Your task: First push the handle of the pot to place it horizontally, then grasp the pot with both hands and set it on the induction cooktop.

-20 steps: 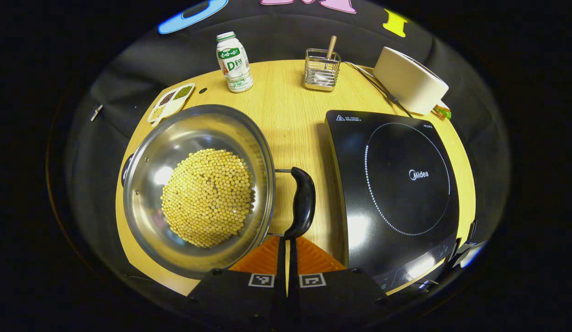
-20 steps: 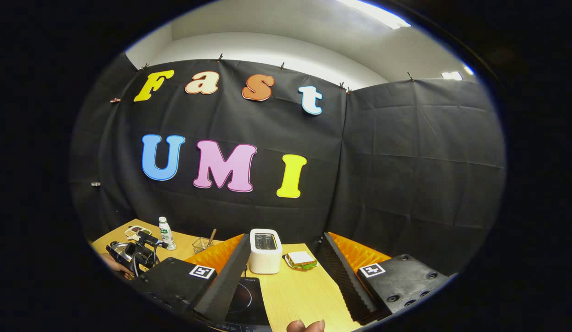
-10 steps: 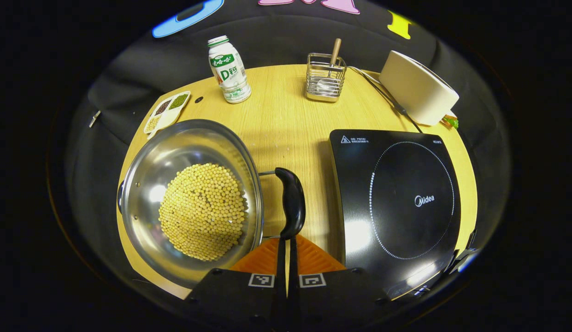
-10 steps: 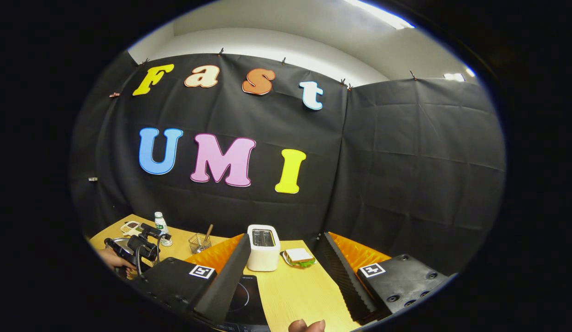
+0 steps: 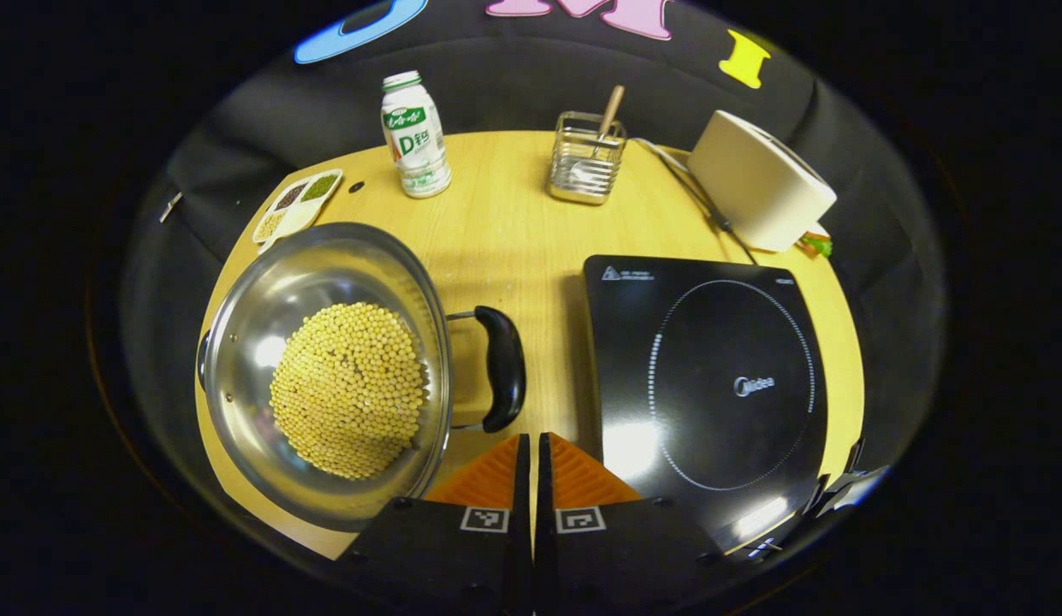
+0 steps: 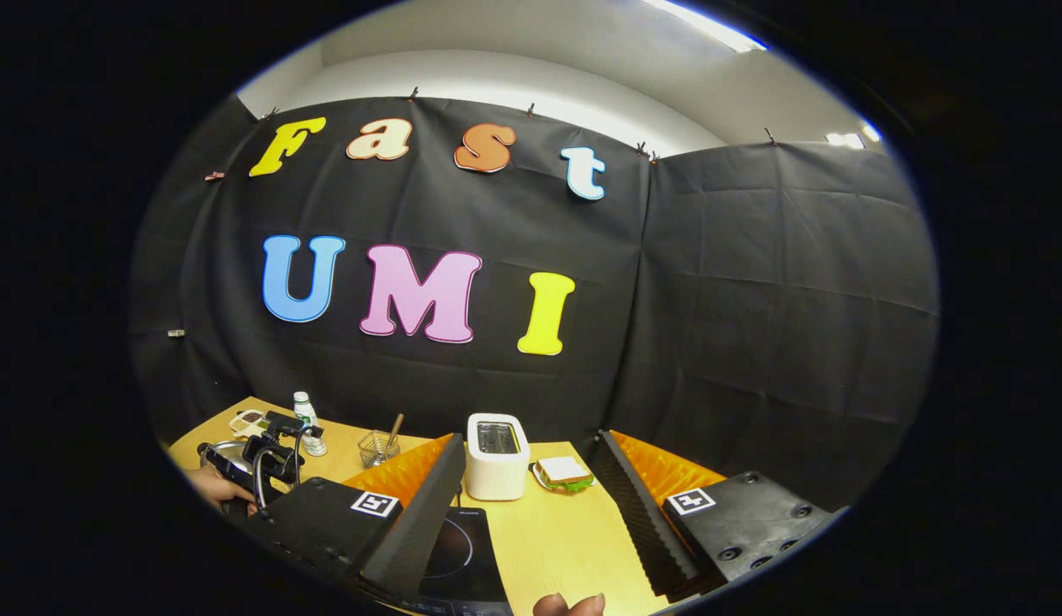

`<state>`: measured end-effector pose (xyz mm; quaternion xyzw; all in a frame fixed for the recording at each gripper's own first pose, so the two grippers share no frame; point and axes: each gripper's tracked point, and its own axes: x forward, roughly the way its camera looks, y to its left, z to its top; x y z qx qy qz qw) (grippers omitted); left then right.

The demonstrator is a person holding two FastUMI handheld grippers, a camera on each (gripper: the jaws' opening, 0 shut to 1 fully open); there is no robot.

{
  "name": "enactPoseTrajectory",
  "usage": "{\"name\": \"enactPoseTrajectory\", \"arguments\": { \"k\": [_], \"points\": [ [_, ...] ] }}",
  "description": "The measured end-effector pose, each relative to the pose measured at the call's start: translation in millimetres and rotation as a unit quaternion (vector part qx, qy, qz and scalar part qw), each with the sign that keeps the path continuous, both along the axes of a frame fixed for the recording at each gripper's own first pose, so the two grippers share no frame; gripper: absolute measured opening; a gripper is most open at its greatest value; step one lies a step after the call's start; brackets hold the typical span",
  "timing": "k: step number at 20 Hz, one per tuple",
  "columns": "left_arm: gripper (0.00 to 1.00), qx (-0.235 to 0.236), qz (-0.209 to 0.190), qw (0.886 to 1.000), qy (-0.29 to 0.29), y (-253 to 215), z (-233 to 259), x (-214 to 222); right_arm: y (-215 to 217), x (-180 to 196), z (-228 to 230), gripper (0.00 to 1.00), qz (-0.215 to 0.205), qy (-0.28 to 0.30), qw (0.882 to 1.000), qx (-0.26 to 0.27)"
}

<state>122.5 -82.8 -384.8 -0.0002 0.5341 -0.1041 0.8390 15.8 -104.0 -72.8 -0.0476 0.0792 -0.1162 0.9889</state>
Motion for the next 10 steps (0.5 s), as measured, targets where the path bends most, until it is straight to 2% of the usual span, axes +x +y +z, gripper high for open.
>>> {"name": "enactPoseTrajectory", "arguments": {
  "k": [1, 3, 6, 8, 10],
  "points": [
    [0.06, -0.004, -0.014, 1.0, -0.018, -1, 11, -2, 7, 1, -1, 0.98, 0.007, 0.001, 1.0, 0.002],
    [0.14, -0.011, -0.041, 0.997, -0.057, -2, 37, -8, 27, 5, -2, 0.98, 0.027, 0.001, 1.0, 0.006],
    [0.63, -0.019, -0.05, 0.993, -0.101, 13, 68, -18, 60, 14, -8, 0.98, 0.058, 0.007, 0.998, 0.017],
    [0.83, -0.025, -0.034, 0.992, -0.12, 32, 85, -22, 87, 21, -18, 0.98, 0.081, 0.018, 0.996, 0.032],
    [0.89, -0.005, -0.018, 0.988, -0.151, 65, 98, -17, 116, 29, -28, 0.98, 0.106, 0.028, 0.993, 0.051]
  ]
}}
